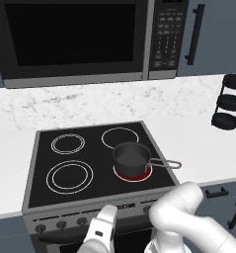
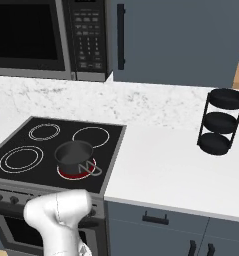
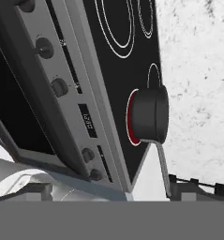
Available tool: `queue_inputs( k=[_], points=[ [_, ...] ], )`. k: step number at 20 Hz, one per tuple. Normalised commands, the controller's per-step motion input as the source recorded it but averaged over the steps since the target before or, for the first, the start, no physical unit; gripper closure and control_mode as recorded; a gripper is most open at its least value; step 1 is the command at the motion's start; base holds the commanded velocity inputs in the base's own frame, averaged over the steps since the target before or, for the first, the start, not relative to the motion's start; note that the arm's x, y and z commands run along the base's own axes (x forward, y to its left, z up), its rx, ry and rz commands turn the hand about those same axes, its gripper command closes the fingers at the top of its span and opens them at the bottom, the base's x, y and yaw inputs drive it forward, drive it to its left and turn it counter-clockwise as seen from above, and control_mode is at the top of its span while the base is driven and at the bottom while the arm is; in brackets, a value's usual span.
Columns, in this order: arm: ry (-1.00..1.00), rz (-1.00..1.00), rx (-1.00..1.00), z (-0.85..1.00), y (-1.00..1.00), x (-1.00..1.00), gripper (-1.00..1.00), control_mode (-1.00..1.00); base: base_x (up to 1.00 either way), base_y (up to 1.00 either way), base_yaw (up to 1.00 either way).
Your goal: Turn off the front right burner of the stove.
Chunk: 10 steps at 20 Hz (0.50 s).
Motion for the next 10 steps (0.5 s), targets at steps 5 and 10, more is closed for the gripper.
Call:
queue_inputs(
  k=[5,10],
  points=[
    [-0.14,0.0,-0.04,-0.21,0.0,0.11,-1.0,-1.0,0.0,0.0,0.0],
    [-0.13,0.0,-0.02,-0.25,-0.14,0.13,-1.0,-1.0,0.0,0.0,0.0]
  ],
)
